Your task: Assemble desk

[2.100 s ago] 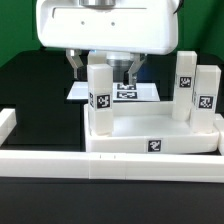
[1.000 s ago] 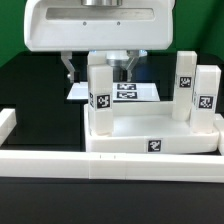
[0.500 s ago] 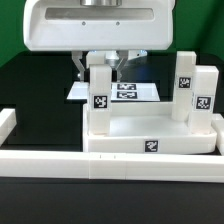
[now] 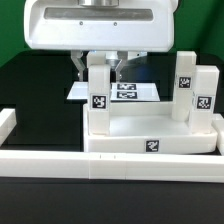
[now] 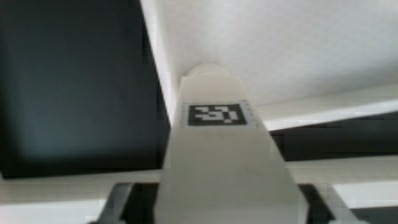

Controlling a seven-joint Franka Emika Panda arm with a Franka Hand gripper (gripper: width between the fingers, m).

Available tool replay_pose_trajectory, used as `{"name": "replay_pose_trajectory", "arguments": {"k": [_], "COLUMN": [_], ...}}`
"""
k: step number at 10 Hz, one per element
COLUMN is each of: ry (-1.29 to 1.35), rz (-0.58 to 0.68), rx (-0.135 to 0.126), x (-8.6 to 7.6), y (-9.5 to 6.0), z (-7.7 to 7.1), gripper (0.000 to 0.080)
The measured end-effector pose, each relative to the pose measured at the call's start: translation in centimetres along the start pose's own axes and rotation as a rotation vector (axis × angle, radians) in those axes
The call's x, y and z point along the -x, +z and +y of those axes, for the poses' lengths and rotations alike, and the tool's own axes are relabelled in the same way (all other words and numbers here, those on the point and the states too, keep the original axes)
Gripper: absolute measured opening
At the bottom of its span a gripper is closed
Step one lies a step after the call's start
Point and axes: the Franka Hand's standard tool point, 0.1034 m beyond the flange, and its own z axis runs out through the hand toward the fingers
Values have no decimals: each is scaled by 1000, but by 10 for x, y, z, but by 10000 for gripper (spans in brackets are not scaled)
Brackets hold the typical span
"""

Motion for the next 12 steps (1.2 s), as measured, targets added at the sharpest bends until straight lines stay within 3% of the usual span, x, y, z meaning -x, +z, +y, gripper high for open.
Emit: {"name": "replay_pose_trajectory", "arguments": {"k": [11, 12], "ry": [1109, 1123], "rz": [-14, -14], "rx": [-28, -28], "x": [1, 1], "y": [2, 2], "z": [-7, -7], "gripper": [290, 290]}}
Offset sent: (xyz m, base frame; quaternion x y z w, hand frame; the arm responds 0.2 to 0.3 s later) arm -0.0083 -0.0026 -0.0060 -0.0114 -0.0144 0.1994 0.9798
